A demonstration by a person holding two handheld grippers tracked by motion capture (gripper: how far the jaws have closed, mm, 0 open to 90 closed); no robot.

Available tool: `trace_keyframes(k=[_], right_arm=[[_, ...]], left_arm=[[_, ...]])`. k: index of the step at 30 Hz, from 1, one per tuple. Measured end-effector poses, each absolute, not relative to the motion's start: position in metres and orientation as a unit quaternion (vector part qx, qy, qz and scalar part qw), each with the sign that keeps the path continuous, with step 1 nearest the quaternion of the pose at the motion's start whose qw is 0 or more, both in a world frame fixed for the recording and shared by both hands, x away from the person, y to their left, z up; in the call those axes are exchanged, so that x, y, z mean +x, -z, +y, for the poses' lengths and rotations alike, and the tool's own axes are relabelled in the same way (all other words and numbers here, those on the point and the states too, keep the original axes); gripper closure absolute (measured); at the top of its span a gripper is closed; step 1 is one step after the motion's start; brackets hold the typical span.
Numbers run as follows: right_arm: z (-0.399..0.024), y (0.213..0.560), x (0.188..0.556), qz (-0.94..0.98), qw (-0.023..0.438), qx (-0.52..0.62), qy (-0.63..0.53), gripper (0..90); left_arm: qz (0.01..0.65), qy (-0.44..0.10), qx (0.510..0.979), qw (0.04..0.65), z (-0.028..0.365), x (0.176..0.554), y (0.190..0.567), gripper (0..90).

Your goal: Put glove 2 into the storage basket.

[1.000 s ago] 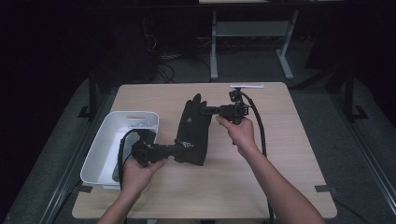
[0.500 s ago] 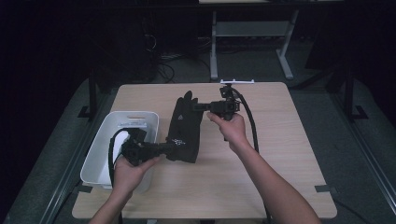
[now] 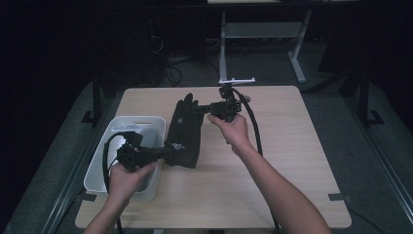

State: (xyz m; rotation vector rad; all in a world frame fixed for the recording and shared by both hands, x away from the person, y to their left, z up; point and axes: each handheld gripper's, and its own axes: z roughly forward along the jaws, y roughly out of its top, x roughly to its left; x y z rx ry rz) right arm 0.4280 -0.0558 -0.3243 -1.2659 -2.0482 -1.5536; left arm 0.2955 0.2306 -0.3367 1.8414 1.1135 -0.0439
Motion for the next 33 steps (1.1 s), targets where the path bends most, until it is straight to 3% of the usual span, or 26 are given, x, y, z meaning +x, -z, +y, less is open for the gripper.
trace_keyframes(k=[33], right_arm=[[0.009,0.312,0.438,-0.730,0.147,-0.413,0.524,73.4]], left_arm=[[0.492,0.006,0.727,0.479,0.285,0.287,0.332,80.5]])
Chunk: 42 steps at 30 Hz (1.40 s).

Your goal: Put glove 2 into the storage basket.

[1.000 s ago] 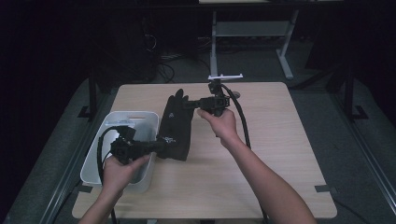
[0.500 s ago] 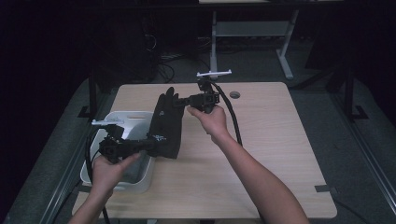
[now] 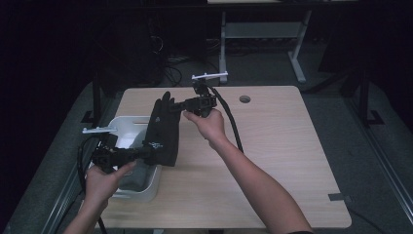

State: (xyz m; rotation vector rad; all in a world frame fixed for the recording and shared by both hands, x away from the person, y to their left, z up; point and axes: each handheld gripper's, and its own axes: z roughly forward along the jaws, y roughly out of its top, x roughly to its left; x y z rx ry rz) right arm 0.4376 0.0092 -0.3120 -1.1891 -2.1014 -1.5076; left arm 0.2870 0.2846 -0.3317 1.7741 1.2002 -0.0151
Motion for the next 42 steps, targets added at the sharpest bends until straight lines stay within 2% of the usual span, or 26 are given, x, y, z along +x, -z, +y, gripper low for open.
trace_keyframes(k=[27,42], right_arm=[[0.068,0.316,0.445,-0.743,0.163,-0.396,0.515,73.3],[0.099,0.336,0.449,-0.752,0.177,-0.391,0.500,73.3]], left_arm=[[0.522,-0.016,0.713,0.468,0.329,0.278,0.330,80.7],[0.548,-0.021,0.703,0.453,0.357,0.274,0.345,80.8]])
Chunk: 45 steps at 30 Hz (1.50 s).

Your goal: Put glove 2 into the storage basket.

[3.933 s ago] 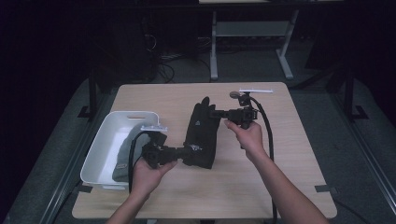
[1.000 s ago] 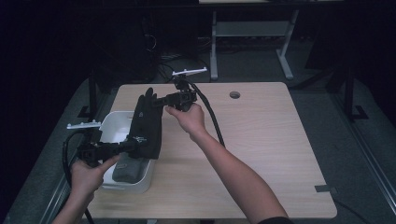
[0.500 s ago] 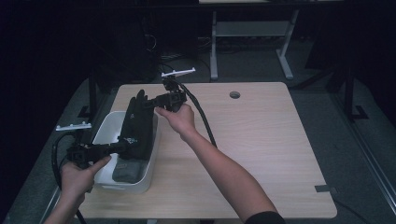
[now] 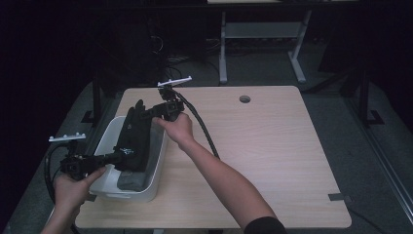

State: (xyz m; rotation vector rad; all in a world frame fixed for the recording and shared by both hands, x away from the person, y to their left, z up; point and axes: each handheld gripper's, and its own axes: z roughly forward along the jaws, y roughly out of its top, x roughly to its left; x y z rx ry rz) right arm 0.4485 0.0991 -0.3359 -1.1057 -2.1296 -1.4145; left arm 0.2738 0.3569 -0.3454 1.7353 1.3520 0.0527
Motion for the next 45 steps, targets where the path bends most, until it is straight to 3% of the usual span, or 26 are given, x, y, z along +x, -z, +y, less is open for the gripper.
trace_keyframes(k=[34,45], right_arm=[[0.127,0.395,0.451,-0.778,0.200,-0.396,0.444,72.2],[0.124,0.398,0.455,-0.783,0.192,-0.401,0.435,67.0]], left_arm=[[0.574,0.016,0.703,0.419,0.373,0.269,0.385,78.7],[0.574,0.016,0.700,0.425,0.376,0.270,0.383,67.6]])
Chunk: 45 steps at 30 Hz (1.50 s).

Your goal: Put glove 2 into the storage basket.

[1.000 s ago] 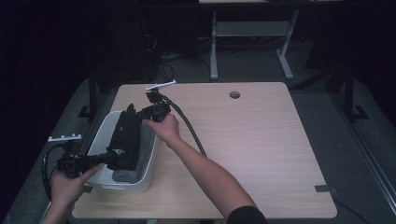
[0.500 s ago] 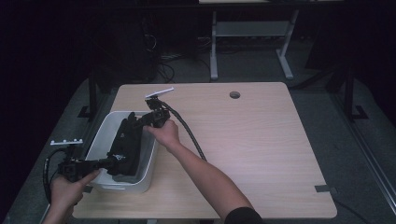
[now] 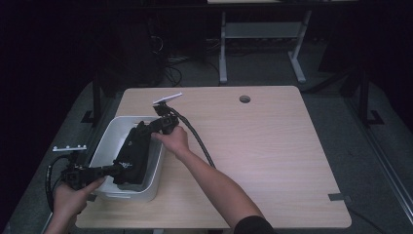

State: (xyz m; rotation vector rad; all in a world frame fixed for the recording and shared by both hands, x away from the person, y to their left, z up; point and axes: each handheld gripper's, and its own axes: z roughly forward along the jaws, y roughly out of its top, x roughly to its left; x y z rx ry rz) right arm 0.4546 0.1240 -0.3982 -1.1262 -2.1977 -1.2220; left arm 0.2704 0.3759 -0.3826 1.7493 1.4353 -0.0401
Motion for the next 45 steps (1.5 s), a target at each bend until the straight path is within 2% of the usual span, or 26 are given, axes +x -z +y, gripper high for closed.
trace_keyframes(k=[8,22,28,32,37,45], right_arm=[[0.115,0.393,0.459,-0.778,0.183,-0.410,0.439,60.9],[0.099,0.380,0.462,-0.767,0.182,-0.413,0.457,59.6],[0.091,0.374,0.463,-0.759,0.190,-0.410,0.468,55.2],[0.085,0.371,0.463,-0.756,0.202,-0.407,0.471,49.9],[0.081,0.368,0.462,-0.753,0.207,-0.404,0.476,47.8],[0.062,0.358,0.463,-0.745,0.203,-0.404,0.490,38.5]], left_arm=[[0.575,0.001,0.702,0.420,0.376,0.271,0.377,65.4],[0.576,-0.016,0.696,0.428,0.382,0.273,0.361,61.5],[0.570,-0.021,0.695,0.438,0.377,0.275,0.352,60.2],[0.565,-0.021,0.698,0.441,0.373,0.276,0.347,56.6],[0.555,-0.016,0.699,0.450,0.364,0.278,0.341,52.8],[0.540,-0.016,0.703,0.462,0.348,0.283,0.334,39.8]])
